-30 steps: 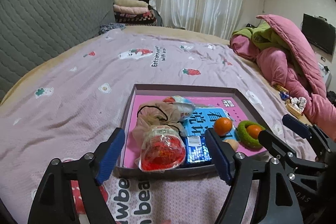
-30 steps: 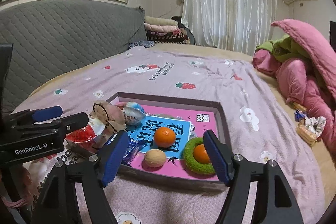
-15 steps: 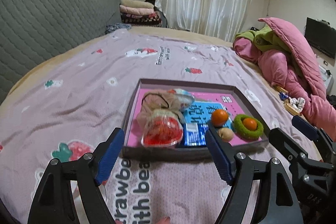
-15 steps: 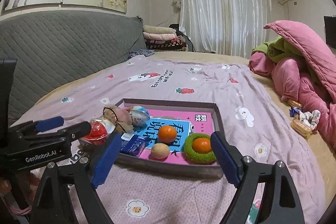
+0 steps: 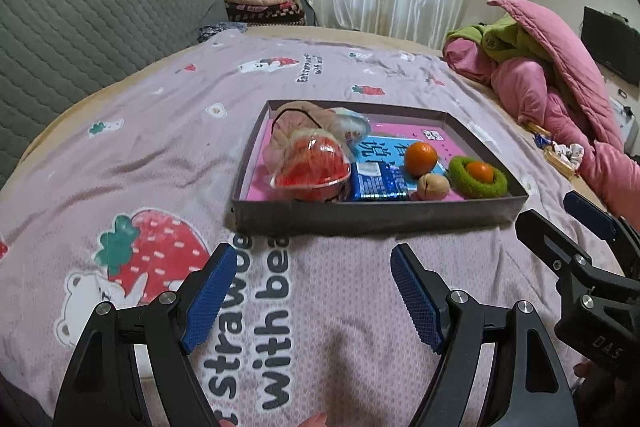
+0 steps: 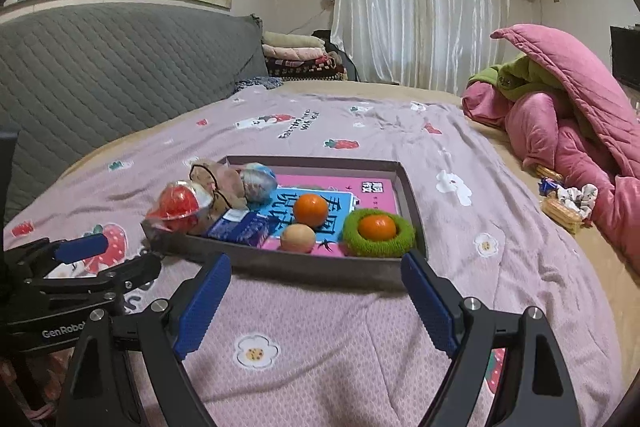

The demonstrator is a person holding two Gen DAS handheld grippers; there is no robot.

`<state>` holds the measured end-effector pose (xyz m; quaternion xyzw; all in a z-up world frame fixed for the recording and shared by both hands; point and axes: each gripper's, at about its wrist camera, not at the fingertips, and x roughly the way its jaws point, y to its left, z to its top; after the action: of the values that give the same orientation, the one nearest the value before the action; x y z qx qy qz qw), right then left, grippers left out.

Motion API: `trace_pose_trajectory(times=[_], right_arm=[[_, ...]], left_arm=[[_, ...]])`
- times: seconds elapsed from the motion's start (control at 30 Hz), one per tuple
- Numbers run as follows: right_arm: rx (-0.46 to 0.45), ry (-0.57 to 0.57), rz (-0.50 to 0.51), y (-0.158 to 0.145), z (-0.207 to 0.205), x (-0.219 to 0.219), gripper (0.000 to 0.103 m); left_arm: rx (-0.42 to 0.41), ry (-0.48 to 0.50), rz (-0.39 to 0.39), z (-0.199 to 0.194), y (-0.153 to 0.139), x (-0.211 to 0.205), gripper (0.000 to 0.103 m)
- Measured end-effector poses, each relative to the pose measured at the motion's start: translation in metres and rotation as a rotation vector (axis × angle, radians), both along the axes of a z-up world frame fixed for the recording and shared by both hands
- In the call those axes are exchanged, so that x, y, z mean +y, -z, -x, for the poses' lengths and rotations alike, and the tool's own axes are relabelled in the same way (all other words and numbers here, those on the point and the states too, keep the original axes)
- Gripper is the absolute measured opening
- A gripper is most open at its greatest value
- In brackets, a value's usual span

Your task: Organize objects

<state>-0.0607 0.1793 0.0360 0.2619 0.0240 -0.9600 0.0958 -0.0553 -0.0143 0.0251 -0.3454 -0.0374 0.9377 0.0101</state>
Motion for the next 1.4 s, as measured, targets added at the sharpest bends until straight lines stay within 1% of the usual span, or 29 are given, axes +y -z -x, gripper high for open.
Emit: trace_pose_trajectory(times=[0.13, 0.33, 0.53, 0.7, 0.77, 0.87, 1.4], right_arm=[[-0.02, 0.004, -0.002, 0.007, -0.005, 0.001, 0.087], [-0.063, 0.001, 0.024, 0.019, -0.018, 0.001, 0.087], [-0.078, -0.004, 0.021, 0.027, -0.029, -0.001, 0.087], [-0.086, -0.005, 0.014, 0.032, -0.038, -0.002, 0.087], [-0.094, -0.007, 0.019, 0.034, -0.039, -0.001, 0.087], [-0.103, -0.003, 0.018, 0.038, -0.041, 0.0, 0.087], [-0.119, -0.027, -0.005, 0.046, -0.042, -0.006, 0.087]], left_arm=[[-0.001, -0.001, 0.007, -0.005, 0.003, 0.0, 0.08], [-0.015, 0.004, 0.001, -0.015, 0.012, -0.001, 0.08], [-0.021, -0.014, 0.0, -0.027, 0.019, -0.003, 0.08], [-0.008, -0.028, -0.002, -0.038, 0.018, -0.006, 0.08], [-0.009, -0.016, -0.018, -0.042, 0.019, -0.006, 0.08], [-0.012, -0.003, 0.001, -0.045, 0.021, -0.003, 0.08], [-0.048, 0.002, 0.02, -0.04, 0.033, -0.002, 0.08]])
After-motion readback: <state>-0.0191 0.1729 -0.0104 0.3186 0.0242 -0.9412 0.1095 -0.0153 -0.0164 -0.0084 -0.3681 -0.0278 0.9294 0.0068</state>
